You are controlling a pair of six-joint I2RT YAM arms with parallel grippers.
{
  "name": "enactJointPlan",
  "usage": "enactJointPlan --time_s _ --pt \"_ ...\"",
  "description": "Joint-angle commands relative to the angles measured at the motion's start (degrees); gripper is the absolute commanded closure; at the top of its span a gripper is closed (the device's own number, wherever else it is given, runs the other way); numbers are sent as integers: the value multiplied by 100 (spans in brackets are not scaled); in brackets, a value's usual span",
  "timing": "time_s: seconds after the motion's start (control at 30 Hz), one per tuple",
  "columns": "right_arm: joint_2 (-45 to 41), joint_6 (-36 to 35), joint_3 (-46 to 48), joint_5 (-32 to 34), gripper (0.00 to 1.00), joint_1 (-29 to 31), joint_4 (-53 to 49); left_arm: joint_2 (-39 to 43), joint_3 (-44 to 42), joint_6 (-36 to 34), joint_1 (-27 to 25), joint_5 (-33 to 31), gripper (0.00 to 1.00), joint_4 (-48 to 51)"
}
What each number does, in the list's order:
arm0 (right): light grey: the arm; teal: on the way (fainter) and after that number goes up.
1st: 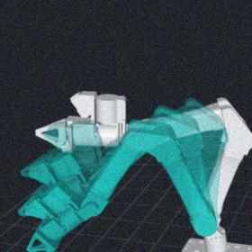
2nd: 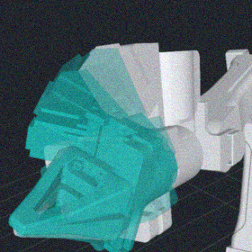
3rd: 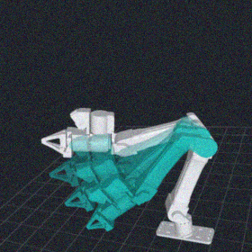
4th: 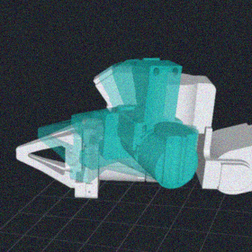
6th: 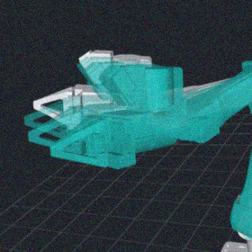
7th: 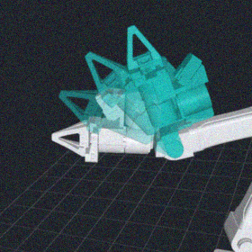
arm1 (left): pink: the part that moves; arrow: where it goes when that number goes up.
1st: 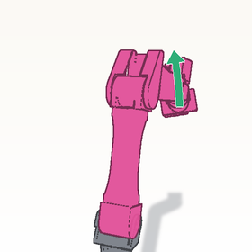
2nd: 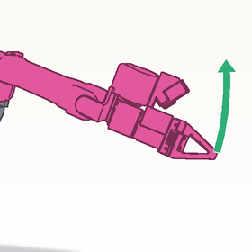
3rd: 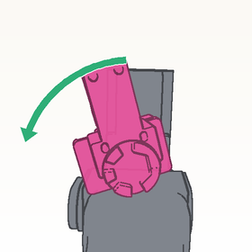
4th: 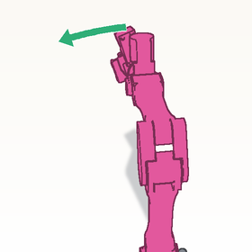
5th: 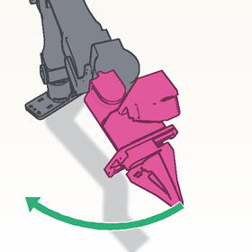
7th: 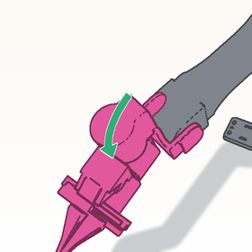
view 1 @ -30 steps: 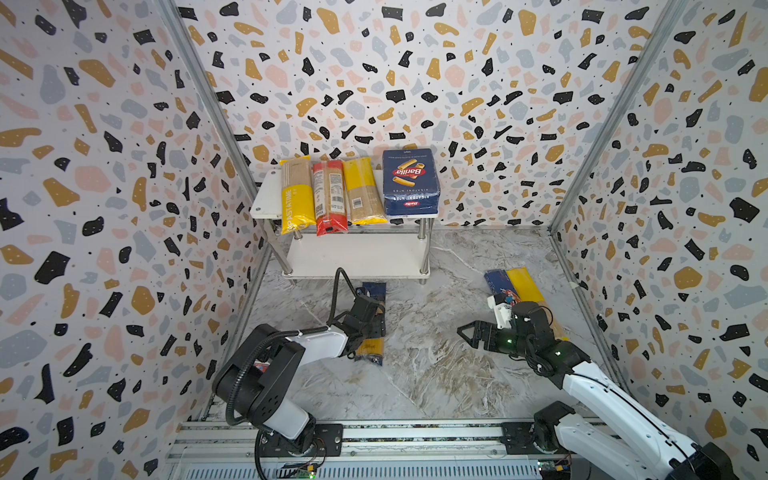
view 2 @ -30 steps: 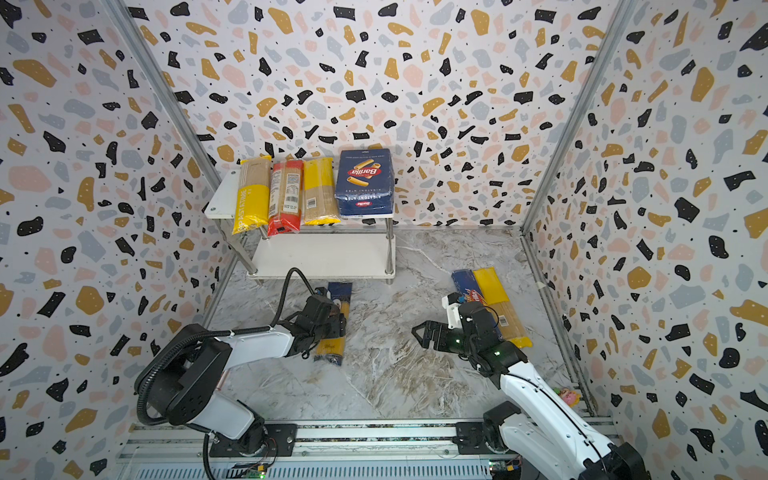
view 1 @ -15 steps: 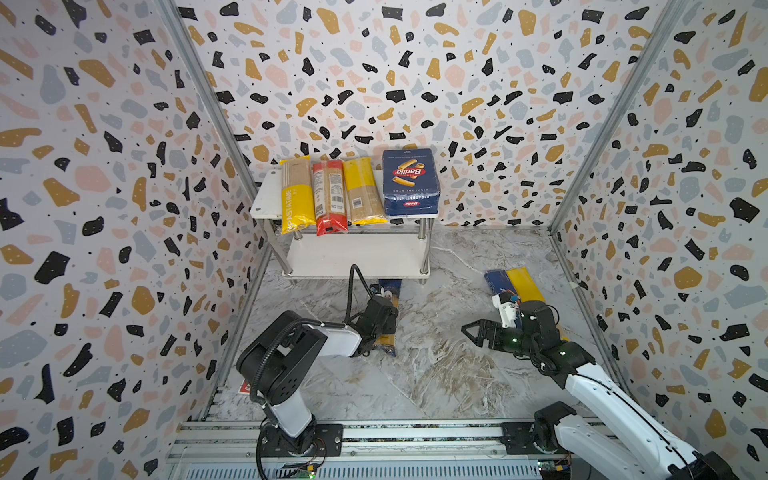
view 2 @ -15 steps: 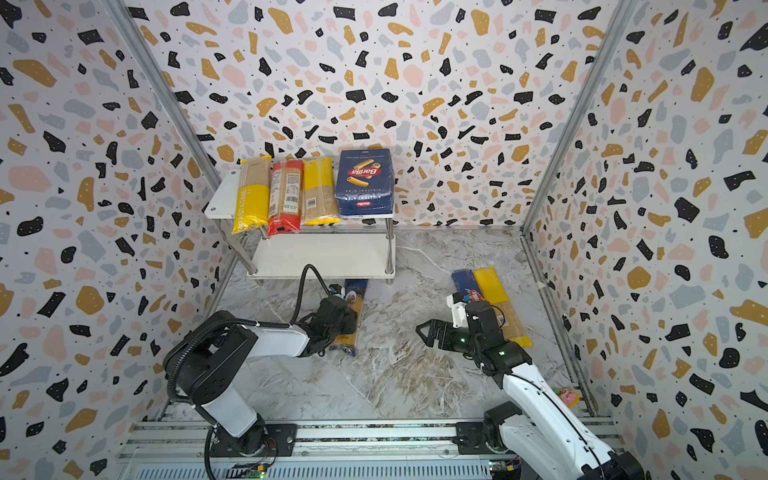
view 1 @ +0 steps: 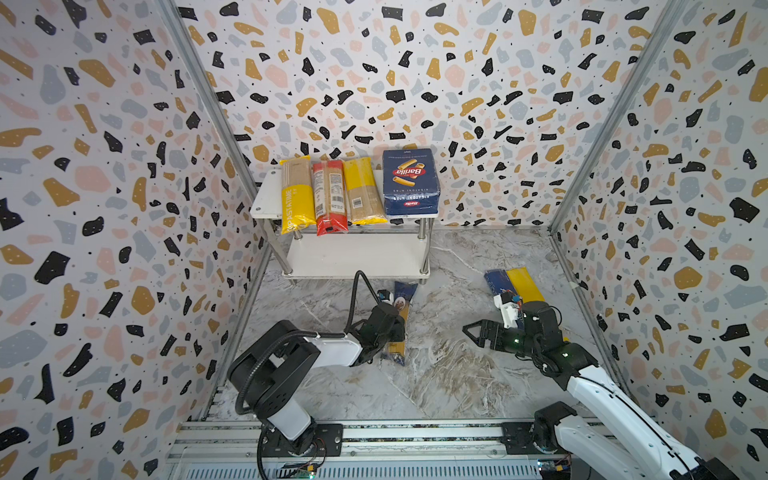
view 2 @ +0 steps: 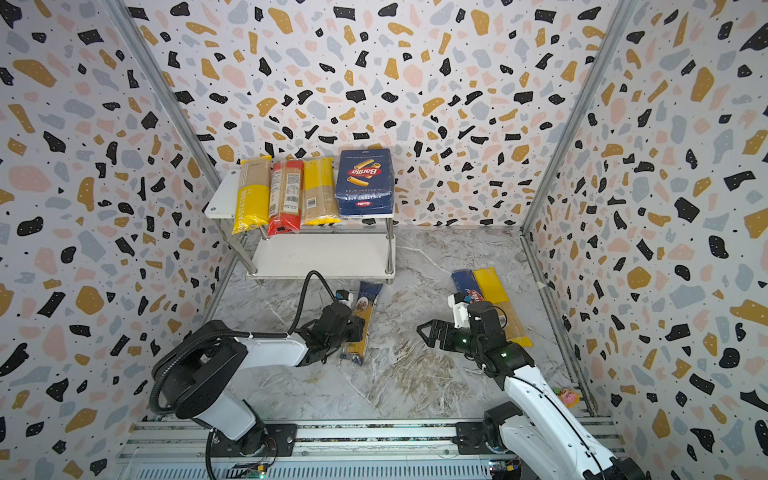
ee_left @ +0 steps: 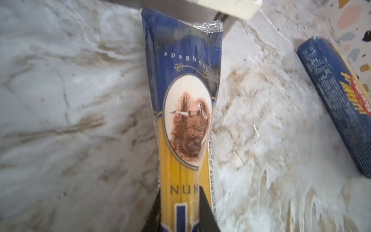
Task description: Place and organize the pasta boxes and bags onto the shelf
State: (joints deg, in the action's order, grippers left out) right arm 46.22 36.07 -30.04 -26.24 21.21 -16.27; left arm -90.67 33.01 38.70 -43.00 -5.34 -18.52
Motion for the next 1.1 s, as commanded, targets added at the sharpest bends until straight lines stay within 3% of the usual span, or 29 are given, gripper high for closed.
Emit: enactJointPlan --time_s 0.0,0.33,0.57,0.8,1.07 --pt "-135 -51 -19 -31 1 -21 -191 126 -540 159 -231 342 100 2755" --pt "-427 -12 -45 -22 1 -21 -306 1842 -421 419 -295 -80 100 3538" --pt "-517 -39 -164 -13 1 -21 -442 2231 -134 386 -292 -258 100 3477" --pt "-517 -87 -313 31 1 -21 -570 2522 66 256 -211 -22 100 3198" --pt "-417 -98 -459 57 1 -21 -585 2808 117 74 271 487 100 2934"
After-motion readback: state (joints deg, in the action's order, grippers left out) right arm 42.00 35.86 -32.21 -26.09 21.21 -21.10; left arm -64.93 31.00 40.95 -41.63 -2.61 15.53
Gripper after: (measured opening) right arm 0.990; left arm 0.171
